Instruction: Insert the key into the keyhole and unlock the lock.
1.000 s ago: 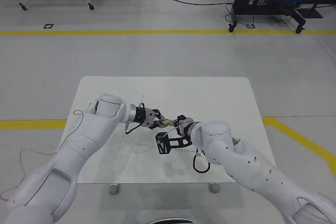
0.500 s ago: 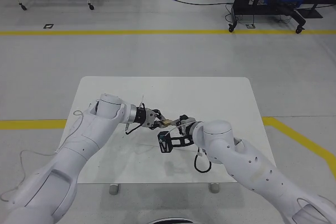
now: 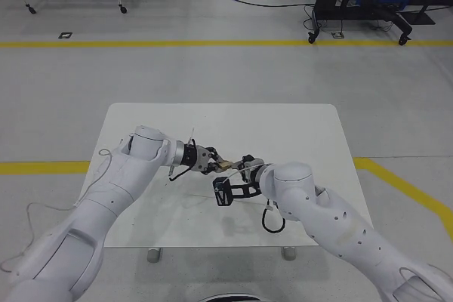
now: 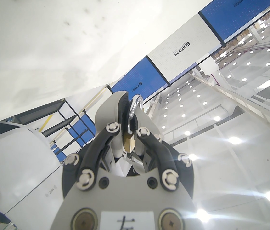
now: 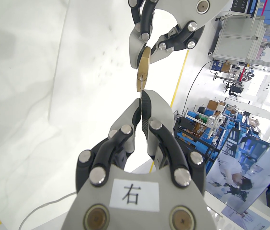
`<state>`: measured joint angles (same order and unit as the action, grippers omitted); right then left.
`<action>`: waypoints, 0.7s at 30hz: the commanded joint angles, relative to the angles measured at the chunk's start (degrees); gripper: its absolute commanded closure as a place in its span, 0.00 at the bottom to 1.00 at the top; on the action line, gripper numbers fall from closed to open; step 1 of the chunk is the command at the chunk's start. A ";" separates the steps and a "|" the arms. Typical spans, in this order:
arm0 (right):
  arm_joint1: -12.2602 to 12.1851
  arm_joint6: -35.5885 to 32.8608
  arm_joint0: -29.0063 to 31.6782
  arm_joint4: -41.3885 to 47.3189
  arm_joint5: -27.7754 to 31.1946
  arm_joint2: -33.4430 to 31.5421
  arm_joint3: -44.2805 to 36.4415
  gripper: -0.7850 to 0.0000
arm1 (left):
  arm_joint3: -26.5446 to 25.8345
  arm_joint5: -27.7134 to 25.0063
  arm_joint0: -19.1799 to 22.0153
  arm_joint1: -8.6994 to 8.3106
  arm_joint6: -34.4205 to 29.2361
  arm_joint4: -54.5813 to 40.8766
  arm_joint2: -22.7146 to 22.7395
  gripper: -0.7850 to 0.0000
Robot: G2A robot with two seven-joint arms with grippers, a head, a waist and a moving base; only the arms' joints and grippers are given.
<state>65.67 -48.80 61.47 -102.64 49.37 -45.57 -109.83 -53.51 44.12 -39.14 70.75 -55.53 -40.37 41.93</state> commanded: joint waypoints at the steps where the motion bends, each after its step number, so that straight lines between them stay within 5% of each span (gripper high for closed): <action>1: 0.16 -0.09 -0.19 -0.05 0.02 0.33 0.08 1.00 | -0.14 0.14 -0.06 0.00 0.13 0.12 -0.01 1.00; 21: 0.95 0.64 0.02 2.07 -0.15 -0.49 -0.09 1.00 | -2.41 1.26 -0.97 -0.35 0.74 0.24 0.72 1.00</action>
<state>66.63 -48.51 61.38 -101.01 49.42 -45.73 -109.97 -55.94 45.52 -40.01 70.45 -54.26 -39.76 42.46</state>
